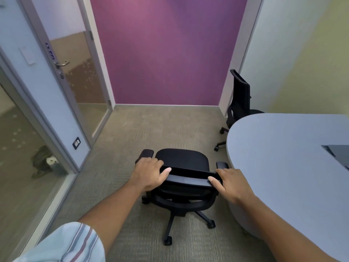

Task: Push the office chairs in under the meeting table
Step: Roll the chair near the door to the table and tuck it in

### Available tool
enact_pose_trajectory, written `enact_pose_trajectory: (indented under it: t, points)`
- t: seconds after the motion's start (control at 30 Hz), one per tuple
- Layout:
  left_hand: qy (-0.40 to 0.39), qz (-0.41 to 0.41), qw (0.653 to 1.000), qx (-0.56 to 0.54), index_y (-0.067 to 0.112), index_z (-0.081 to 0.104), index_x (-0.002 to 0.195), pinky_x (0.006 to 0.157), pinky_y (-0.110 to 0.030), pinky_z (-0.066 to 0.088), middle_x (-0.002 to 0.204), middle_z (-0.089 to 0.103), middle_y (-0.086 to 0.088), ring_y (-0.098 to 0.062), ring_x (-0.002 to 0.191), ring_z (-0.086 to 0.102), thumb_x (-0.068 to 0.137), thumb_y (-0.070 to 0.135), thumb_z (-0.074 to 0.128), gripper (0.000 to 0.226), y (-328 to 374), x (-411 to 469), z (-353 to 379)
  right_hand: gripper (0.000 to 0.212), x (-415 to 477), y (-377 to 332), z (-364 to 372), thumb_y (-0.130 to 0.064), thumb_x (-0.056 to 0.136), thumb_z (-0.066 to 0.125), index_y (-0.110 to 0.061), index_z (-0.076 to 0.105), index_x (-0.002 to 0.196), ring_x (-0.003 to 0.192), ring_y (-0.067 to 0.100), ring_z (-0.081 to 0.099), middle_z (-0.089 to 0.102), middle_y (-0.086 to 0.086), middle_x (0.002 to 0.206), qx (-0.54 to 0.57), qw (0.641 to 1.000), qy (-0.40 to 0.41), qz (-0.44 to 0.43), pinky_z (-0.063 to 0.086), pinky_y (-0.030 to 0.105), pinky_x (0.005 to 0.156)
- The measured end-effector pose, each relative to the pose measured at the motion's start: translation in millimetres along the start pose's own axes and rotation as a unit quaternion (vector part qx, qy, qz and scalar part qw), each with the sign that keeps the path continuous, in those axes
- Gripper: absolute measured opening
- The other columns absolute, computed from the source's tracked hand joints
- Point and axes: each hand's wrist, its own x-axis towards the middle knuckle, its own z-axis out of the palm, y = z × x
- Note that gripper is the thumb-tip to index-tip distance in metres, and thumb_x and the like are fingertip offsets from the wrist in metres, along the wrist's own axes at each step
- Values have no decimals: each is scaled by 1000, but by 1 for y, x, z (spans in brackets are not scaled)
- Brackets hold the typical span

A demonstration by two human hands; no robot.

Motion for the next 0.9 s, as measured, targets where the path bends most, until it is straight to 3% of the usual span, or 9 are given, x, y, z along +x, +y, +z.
enact_pose_trajectory:
  t: [0.07,0.17,0.3,0.43,0.53,0.7,0.9]
  points:
    - [10,8,1000,-4,17,75,93,73,-43,48,80,70,0,-25,75,66,104,72,25,75,3,3,3,59,-5,4,3,-77,103,21,-32,54,83,65,3,45,52,-14,73,5,1000,11,7,29,24,65]
    - [11,21,1000,-9,18,77,98,77,-43,51,81,72,1,-23,76,67,105,72,25,76,9,11,5,59,-8,11,2,-75,105,24,-31,57,84,65,7,49,56,-13,74,8,1000,20,17,32,29,68]
    - [25,47,998,-27,17,78,98,78,-44,52,81,72,0,-26,77,68,104,72,25,76,15,23,9,63,-16,15,-1,-77,104,19,-31,59,85,66,7,50,58,-13,75,8,999,23,42,32,29,68]
    - [33,69,996,-41,19,70,85,75,-43,47,73,64,3,-24,71,61,103,71,27,71,19,36,11,71,-26,14,-5,-81,100,12,-31,60,86,67,5,49,57,-14,75,7,996,25,81,32,26,71]
    - [39,85,994,-57,19,75,91,78,-43,50,78,69,3,-24,75,65,102,71,28,70,18,45,12,79,-30,10,-5,-82,99,9,-28,66,90,71,6,52,64,-13,79,0,994,22,108,35,31,78]
    - [37,117,991,-61,21,73,91,74,-39,36,79,68,5,-23,76,64,101,71,26,70,26,64,17,86,-37,14,-5,-84,96,3,-29,68,93,71,9,53,67,-11,82,-16,989,27,141,35,29,80]
    - [30,149,986,-73,20,73,89,74,-40,41,78,67,4,-22,74,63,102,71,28,69,43,93,25,75,-41,29,-12,-82,98,7,-28,57,83,66,11,42,51,-14,72,-24,984,47,168,34,35,75]
